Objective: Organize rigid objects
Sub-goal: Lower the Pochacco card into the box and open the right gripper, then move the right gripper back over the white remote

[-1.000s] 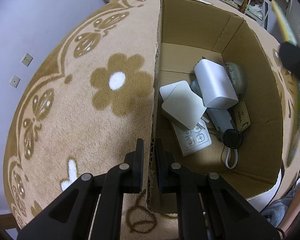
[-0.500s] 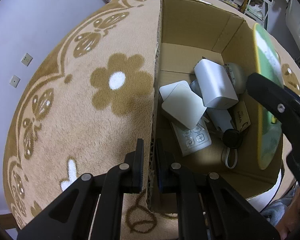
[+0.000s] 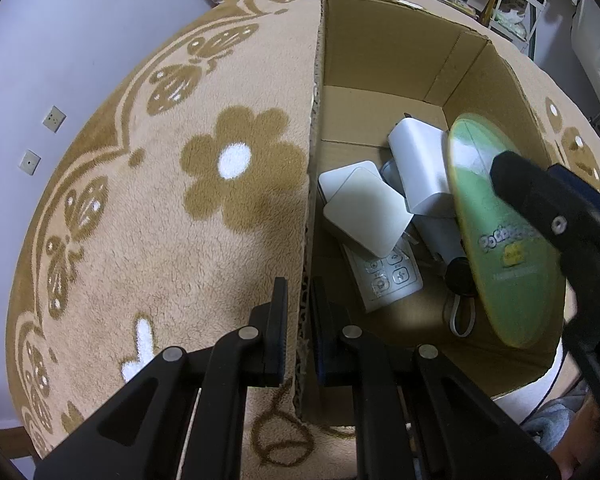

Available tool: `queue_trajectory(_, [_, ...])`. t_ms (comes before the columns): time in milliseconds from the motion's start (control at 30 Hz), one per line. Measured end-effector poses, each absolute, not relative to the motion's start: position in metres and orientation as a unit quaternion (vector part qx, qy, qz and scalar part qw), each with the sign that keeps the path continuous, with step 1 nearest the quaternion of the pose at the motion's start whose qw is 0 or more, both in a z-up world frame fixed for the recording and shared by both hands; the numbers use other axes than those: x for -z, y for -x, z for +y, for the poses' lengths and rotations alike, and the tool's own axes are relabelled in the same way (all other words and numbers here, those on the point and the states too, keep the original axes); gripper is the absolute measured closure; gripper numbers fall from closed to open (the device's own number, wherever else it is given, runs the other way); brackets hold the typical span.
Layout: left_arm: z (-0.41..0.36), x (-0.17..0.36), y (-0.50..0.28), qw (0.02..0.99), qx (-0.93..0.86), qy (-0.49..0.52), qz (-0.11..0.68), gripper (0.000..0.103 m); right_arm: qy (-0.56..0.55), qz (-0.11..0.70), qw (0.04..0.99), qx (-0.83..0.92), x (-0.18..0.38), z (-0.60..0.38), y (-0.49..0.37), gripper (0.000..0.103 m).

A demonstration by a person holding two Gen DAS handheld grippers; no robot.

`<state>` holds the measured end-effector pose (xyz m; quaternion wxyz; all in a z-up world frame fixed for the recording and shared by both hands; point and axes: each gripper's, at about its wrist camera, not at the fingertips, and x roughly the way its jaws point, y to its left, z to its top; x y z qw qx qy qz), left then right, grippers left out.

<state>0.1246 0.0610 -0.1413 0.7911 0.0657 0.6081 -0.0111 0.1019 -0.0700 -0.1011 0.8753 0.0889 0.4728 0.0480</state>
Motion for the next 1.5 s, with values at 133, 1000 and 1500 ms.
queue_trajectory(133, [0.061,0.142,-0.124,0.791,0.01,-0.064,0.608,0.092,-0.086,0.472,0.876,-0.047,0.096,-0.072,-0.104,0.04])
queue_trajectory(1000, [0.064,0.142,-0.125,0.79,0.016,-0.054,0.61,0.092,-0.041,0.471,0.877,0.084,0.14,-0.166,-0.149,0.0])
queue_trajectory(1500, [0.064,0.14,-0.126,0.79,0.018,-0.051,0.61,0.092,-0.137,0.473,0.866,0.085,0.161,-0.199,-0.146,0.0])
